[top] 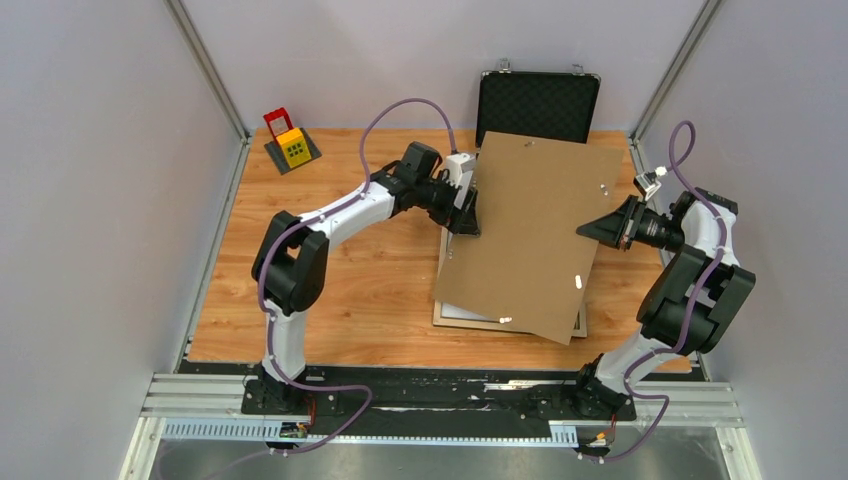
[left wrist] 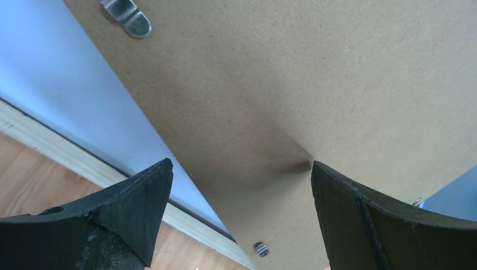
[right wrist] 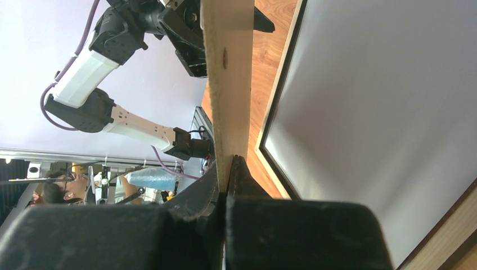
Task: Put the photo into the frame
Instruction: Place the photo frame item in the photo frame.
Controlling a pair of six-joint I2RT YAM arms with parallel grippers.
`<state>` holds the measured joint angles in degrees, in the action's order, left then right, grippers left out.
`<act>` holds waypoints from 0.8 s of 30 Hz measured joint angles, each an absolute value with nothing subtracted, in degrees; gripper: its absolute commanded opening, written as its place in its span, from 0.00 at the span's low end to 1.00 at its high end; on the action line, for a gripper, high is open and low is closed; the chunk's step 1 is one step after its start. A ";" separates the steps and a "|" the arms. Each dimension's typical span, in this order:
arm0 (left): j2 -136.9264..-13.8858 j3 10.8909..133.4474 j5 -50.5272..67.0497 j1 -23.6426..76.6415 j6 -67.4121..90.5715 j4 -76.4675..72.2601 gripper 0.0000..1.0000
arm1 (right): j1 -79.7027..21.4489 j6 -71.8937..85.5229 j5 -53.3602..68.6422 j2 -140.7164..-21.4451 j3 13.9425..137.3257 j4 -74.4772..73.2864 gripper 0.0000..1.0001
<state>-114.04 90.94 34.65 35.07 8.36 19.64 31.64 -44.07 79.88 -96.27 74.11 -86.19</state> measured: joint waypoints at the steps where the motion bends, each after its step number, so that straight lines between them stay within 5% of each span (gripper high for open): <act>1: -114.19 90.94 35.16 35.07 8.73 19.38 0.98 | 31.64 -44.07 79.96 -96.27 74.11 -86.19 0.00; 13: -113.84 87.31 40.56 34.81 13.76 14.20 0.66 | 31.64 -42.59 80.55 -96.27 74.08 -85.41 0.04; 24: -111.09 82.06 41.98 34.89 17.82 12.53 0.53 | 31.70 -30.65 81.82 -94.43 72.51 -73.76 0.09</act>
